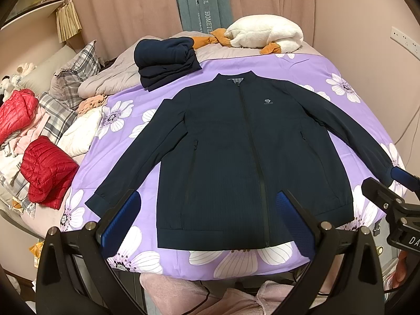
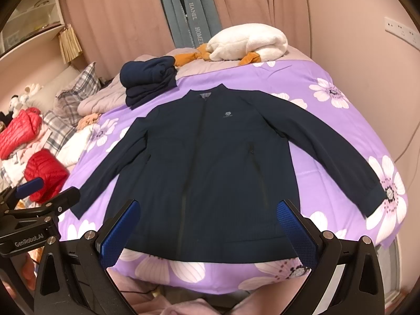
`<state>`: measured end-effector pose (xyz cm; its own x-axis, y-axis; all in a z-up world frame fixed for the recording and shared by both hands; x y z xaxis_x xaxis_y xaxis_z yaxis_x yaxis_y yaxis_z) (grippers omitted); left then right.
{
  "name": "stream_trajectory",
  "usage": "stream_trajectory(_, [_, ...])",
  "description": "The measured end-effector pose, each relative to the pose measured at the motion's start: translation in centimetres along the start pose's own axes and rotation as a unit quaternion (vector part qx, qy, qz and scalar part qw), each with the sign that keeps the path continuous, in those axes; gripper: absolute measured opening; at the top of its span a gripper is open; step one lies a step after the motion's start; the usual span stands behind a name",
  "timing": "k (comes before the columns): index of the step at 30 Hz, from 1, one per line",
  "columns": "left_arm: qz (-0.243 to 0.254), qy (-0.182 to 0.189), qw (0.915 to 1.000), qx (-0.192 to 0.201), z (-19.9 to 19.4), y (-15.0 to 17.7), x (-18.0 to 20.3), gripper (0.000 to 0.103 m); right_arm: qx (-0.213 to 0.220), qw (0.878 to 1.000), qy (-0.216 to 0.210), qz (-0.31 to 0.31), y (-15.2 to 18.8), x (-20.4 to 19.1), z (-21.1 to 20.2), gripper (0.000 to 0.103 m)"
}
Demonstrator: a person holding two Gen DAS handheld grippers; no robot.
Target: Fold large clothes
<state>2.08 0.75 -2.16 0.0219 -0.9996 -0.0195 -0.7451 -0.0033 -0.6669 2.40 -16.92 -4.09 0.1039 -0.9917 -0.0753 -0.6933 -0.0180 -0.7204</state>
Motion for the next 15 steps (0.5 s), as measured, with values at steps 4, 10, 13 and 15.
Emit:
stream_trajectory(4, [0.0,0.0,1.0,-0.001,0.06,0.18,-0.04,0.103,-0.001,1.0,0.0,0.0,-0.01,0.0,0.03,0.103])
stream_trajectory(10, [-0.001,-0.001,1.0,0.0,0.09,0.19,-0.06,0.103,0.0,1.0,-0.001,-0.002,0.1,-0.07,0.16,0.103])
stream_trajectory(13, [0.0,-0.001,1.0,0.0,0.09,0.28,-0.06,0.103,-0.001,1.0,-0.001,-0.001,0.1,-0.12,0.2,0.103])
stream_trajectory(15, [0.0,-0.002,1.0,0.0,0.09,0.28,-0.05,0.103,-0.001,1.0,-0.001,-0.001,0.08,-0.11,0.16,0.103])
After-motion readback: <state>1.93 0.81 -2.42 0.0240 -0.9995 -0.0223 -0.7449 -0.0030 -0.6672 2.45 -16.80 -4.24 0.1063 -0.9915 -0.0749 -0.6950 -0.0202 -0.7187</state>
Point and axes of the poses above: each gripper's, at about its wrist camera, not at the fingertips, and z roughly the way its jaws point, x to its right, y to its underside, the point moved 3 cm from there along z, roughly the way its jaws point, and after that the axes turned 9 degrees about -z, right-handed, at the moved point
